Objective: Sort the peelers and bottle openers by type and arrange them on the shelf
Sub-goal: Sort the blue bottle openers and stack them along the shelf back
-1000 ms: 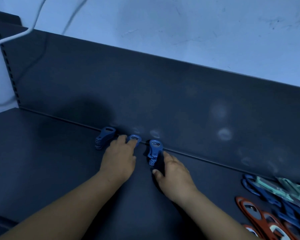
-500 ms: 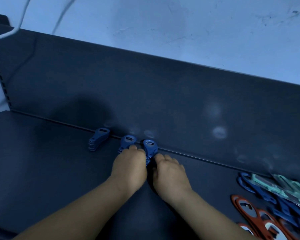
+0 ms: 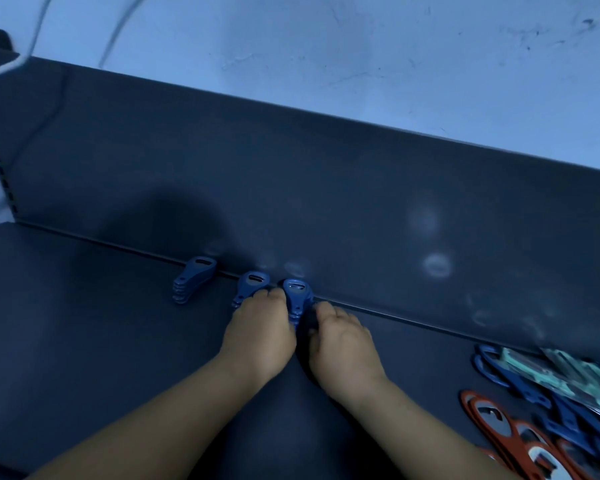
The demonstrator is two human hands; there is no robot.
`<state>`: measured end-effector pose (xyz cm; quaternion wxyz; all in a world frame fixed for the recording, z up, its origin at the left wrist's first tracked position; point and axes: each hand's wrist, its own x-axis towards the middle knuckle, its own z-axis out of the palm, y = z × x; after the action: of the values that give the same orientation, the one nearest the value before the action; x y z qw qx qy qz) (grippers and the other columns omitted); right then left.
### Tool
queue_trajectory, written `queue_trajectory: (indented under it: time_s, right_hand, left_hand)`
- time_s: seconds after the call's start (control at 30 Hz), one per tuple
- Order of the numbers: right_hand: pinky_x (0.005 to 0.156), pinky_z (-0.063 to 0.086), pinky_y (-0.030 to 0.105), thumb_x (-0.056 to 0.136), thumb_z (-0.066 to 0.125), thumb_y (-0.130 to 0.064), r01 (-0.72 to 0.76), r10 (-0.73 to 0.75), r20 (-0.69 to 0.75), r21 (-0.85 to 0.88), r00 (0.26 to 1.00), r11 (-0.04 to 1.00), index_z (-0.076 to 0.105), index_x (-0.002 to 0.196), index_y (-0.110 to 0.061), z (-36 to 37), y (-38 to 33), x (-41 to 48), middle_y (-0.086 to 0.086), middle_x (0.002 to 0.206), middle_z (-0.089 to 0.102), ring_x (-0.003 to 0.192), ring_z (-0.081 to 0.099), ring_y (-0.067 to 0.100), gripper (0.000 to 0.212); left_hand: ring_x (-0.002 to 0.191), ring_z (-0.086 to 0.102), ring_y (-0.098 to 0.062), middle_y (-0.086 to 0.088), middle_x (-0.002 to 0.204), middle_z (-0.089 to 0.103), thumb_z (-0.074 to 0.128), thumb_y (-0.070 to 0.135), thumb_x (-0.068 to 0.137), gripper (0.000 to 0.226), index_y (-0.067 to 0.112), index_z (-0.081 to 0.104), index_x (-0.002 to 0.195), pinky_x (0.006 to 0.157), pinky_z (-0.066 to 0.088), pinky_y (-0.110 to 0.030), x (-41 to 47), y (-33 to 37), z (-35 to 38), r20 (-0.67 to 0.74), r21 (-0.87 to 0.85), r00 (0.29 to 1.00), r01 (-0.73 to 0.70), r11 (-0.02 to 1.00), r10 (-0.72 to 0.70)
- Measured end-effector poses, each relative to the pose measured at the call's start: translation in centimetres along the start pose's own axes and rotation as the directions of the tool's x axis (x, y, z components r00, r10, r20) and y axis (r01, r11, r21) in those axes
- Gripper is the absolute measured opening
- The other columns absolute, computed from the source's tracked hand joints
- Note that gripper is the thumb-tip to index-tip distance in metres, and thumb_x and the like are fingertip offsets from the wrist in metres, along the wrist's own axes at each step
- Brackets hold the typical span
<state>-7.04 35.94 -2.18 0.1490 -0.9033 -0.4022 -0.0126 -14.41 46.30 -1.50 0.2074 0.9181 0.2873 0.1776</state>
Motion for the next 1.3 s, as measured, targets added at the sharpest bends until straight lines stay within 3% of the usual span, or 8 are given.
queue_trajectory:
  time_s: [0.07,0.17,0.27,0.43,0.6,0.77,1.07,1.3]
  right_hand:
    - [0.103,0.037,0.034,0.097,0.041,-0.025,-0.015,0.014,0.011,0.091,1.0,0.996,0.038,0.136,-0.017,0.2,0.7,0.6,0.006,0.136,0.05,0.124,0.046,0.025,0.04]
    - [0.116,0.022,0.032,0.101,0.037,-0.032,-0.005,-0.005,0.074,0.135,0.997,0.991,0.018,0.151,-0.014,0.3,1.8,1.5,0.006,0.156,0.029,0.142,0.027,0.021,0.056]
    - [0.119,0.017,0.032,0.102,0.034,-0.033,0.01,-0.027,0.105,0.155,0.994,0.988,0.013,0.153,-0.014,0.7,2.4,2.2,0.004,0.159,0.02,0.146,0.019,0.017,0.058]
    - [0.12,0.012,0.031,0.103,0.032,-0.032,0.026,-0.045,0.121,0.157,0.992,0.987,0.014,0.153,-0.018,1.0,2.5,2.9,0.0,0.16,0.019,0.147,0.015,0.015,0.055]
    - [0.119,0.008,0.035,0.103,0.031,-0.035,0.005,-0.022,0.154,0.113,0.988,0.994,0.013,0.153,-0.023,1.1,2.3,3.4,-0.002,0.159,0.021,0.147,0.012,0.017,0.054]
    - [0.117,0.006,0.034,0.103,0.03,-0.035,0.014,-0.029,0.152,0.1,0.988,0.995,0.013,0.153,-0.023,1.2,2.0,3.4,-0.004,0.158,0.022,0.147,0.012,0.015,0.054]
    - [0.12,0.009,0.035,0.102,0.032,-0.035,0.005,-0.022,0.129,0.129,0.991,0.992,0.009,0.153,-0.022,0.4,2.9,2.9,-0.001,0.16,0.018,0.147,0.012,0.016,0.057]
    - [0.119,0.013,0.041,0.1,0.039,-0.035,0.008,-0.012,0.137,0.03,0.991,1.0,0.018,0.152,-0.021,-2.7,6.5,0.0,0.002,0.16,0.017,0.147,0.014,0.02,0.058]
  left_hand:
    - [0.104,0.053,-0.02,-0.007,0.123,0.055,0.041,0.017,0.094,0.024,0.014,0.05,0.116,0.084,0.04,-0.027,0.5,0.3,0.0,0.064,-0.171,0.997,0.064,0.983,-0.053]
    - [0.134,0.037,-0.02,-0.007,0.149,0.036,0.036,0.021,0.099,0.047,0.009,0.031,0.145,0.099,0.029,-0.023,1.3,1.0,0.1,0.175,-0.373,0.979,0.162,0.914,-0.102]
    - [0.145,0.02,-0.017,-0.004,0.158,0.02,0.035,0.029,0.101,0.056,0.011,0.017,0.152,0.111,0.018,-0.024,2.0,1.3,0.4,0.209,-0.444,0.968,0.219,0.869,-0.137]
    - [0.142,0.026,-0.018,-0.007,0.155,0.027,0.038,0.018,0.1,0.052,0.008,0.023,0.149,0.109,0.021,-0.024,3.0,1.7,1.0,0.21,-0.484,0.965,0.243,0.841,-0.159]
    - [0.133,0.037,-0.02,-0.009,0.147,0.038,0.037,0.005,0.096,0.045,0.003,0.035,0.141,0.088,0.024,-0.016,3.5,1.4,1.7,0.212,-0.482,0.964,0.244,0.842,-0.158]
    - [0.145,0.019,-0.017,-0.005,0.159,0.018,0.037,0.008,0.098,0.057,0.009,0.017,0.152,0.113,0.015,-0.023,3.5,1.0,1.9,0.225,-0.474,0.965,0.23,0.85,-0.136]
    - [0.147,0.008,-0.015,-0.003,0.161,0.009,0.039,0.021,0.1,0.062,0.011,0.009,0.153,0.116,0.009,-0.026,3.0,0.9,1.5,0.217,-0.423,0.97,0.192,0.886,-0.107]
    - [0.147,0.002,-0.013,-0.001,0.161,0.005,0.044,0.034,0.098,0.068,0.017,0.008,0.153,0.118,0.007,-0.028,0.2,4.1,1.2,0.101,-0.194,0.989,-0.087,0.977,0.108]
